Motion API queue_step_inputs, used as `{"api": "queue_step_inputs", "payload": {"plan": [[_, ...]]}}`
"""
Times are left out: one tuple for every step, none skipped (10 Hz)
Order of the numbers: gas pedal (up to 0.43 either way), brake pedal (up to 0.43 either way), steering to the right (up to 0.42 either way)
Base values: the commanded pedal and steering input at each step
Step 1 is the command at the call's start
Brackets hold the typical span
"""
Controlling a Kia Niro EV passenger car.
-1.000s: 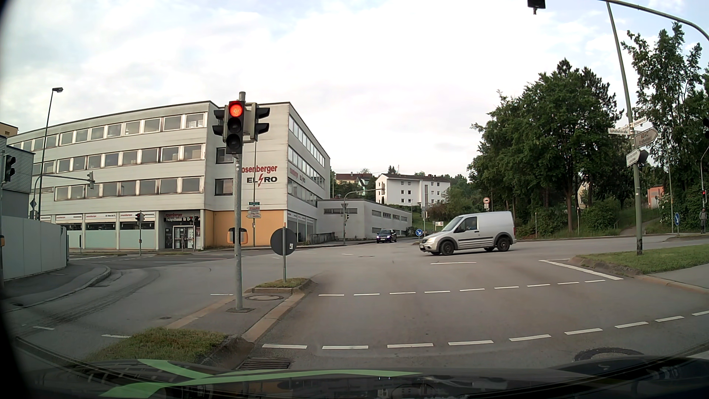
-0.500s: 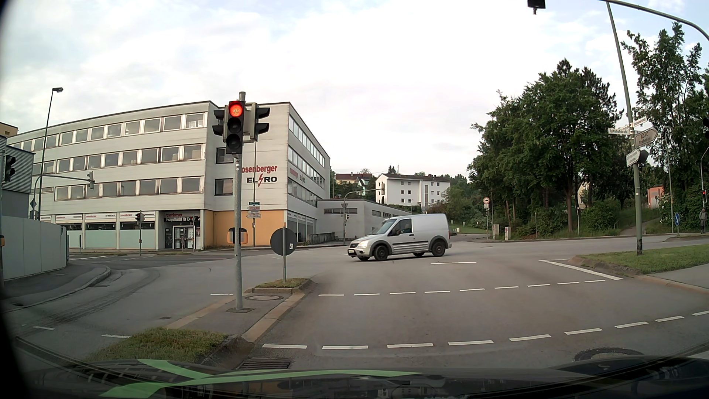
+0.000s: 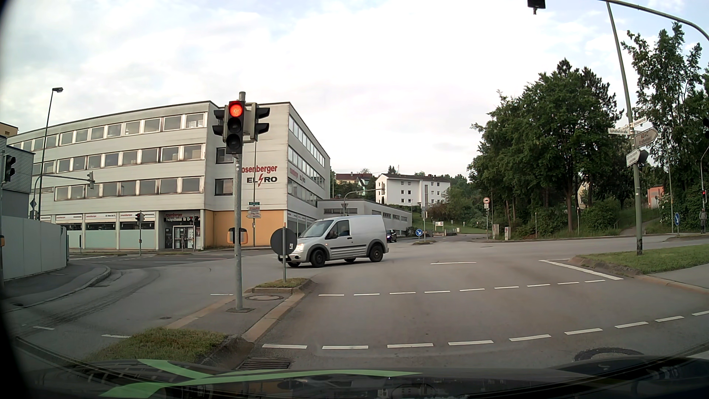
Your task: Follow the waypoints while adhering to traffic rules and regulations
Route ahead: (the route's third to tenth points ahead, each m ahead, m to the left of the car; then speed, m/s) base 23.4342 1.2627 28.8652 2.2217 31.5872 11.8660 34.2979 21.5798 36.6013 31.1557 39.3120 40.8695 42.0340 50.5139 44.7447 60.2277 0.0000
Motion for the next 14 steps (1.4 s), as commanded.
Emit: {"api": "queue_step_inputs", "payload": {"plan": [[0.000,0.238,-0.020],[0.000,0.238,-0.020],[0.000,0.238,-0.020],[0.000,0.238,-0.020],[0.000,0.238,-0.020],[0.000,0.238,-0.020],[0.000,0.238,-0.020],[0.000,0.238,-0.020],[0.000,0.238,-0.020],[0.000,0.238,-0.020],[0.000,0.238,-0.020],[0.000,0.238,-0.020],[0.000,0.238,-0.020],[0.000,0.238,-0.020]]}}
